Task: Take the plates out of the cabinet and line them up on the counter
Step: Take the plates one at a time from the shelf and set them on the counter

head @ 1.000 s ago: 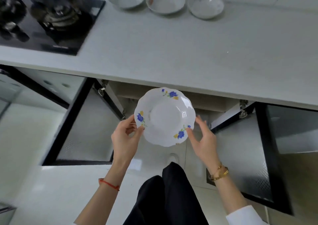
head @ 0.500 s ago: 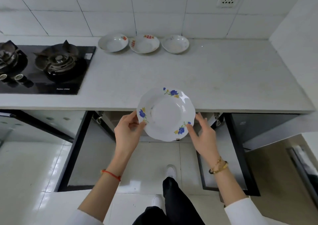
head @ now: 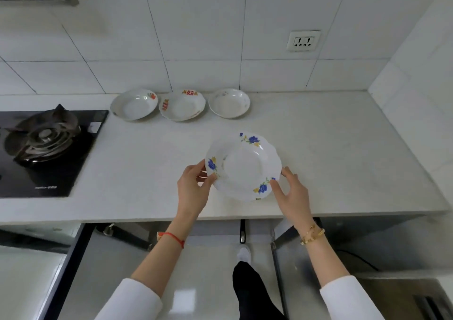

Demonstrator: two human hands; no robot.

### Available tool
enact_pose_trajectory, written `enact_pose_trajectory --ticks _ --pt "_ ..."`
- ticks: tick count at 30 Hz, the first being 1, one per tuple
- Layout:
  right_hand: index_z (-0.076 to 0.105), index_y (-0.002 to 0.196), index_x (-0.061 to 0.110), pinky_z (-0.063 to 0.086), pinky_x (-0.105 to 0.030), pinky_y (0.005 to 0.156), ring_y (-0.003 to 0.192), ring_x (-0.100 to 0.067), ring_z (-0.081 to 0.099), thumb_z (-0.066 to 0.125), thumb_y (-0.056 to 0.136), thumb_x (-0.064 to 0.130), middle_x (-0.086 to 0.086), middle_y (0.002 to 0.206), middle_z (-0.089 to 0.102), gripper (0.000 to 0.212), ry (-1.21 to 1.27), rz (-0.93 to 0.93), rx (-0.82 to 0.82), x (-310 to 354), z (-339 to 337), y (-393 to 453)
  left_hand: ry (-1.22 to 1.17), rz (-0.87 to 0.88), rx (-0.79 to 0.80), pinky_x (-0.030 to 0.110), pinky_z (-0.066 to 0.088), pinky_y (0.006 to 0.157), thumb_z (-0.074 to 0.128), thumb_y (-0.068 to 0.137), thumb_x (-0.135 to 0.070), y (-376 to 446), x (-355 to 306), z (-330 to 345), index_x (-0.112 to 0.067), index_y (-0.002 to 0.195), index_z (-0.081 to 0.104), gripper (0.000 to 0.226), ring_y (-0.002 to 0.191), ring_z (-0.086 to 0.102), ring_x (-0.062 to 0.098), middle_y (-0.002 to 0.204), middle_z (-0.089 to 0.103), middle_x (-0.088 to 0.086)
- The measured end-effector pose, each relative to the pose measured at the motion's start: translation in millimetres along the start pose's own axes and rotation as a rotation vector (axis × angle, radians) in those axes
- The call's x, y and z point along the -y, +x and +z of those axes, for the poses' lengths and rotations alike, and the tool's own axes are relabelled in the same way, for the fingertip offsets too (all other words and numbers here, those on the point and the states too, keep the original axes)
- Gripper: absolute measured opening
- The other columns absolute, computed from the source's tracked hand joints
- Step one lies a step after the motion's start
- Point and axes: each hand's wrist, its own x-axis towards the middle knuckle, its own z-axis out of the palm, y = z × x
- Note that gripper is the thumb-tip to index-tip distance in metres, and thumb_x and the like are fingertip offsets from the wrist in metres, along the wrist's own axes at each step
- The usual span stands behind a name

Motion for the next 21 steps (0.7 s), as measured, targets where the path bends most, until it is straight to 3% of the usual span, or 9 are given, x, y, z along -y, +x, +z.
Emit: enact_pose_trajectory --ticks 5,9,13,16,21 --pt "0.055 0.121 0.014 0.028 -0.047 0.115 0.122 -0.023 0.052 0.055 0.093 0.020 -0.001 0.126 0.061 0.028 -0.018 -0.070 -0.029 -7 -30 90 0.003 -0.026 0.006 0.003 0.044 0.071 0.070 0.085 -0.011 78 -17 60 -0.019 0.123 0.066 0.038 0.081 0.066 0.014 0.101 0.062 0.004" --pt "0.056 0.119 0.009 0.036 -0.052 0.107 0.115 -0.026 0.054 0.056 0.092 0.015 -0.005 0.119 0.063 0.027 -0.047 -0.054 -0.048 -22 -50 162 0.007 -0.067 0.024 0.003 0.044 0.070 0.071 0.085 -0.013 136 -29 107 -0.019 0.122 0.067 0.038 0.082 0.066 0.014 0.102 0.062 0.003" --pt "0.056 0.121 0.010 0.033 -0.052 0.110 0.124 -0.029 0.050 0.056 0.092 0.015 -0.008 0.123 0.062 0.030 -0.031 -0.006 -0.062 -33 -64 233 0.015 -0.103 0.032 0.015 0.050 0.078 0.072 0.083 -0.011 193 -37 151 -0.016 0.120 0.068 0.038 0.080 0.064 0.015 0.103 0.064 0.005" --pt "0.057 0.119 0.009 0.033 -0.052 0.110 0.116 -0.027 0.054 0.056 0.091 0.011 -0.007 0.118 0.064 0.029 -0.013 0.012 -0.069 -40 -68 279 0.024 -0.125 0.015 0.008 0.045 0.074 0.073 0.081 -0.008 232 -38 180 -0.012 0.118 0.068 0.038 0.080 0.062 0.014 0.104 0.064 0.006" --pt "0.056 0.121 0.007 0.034 -0.050 0.109 0.117 -0.031 0.053 0.055 0.090 0.010 -0.011 0.120 0.064 0.032 -0.037 0.037 -0.047 -57 -71 346 0.038 -0.165 -0.001 0.031 0.053 0.088 0.073 0.081 -0.010 283 -33 222 -0.008 0.113 0.068 0.032 0.087 0.063 0.020 0.104 0.065 0.008"
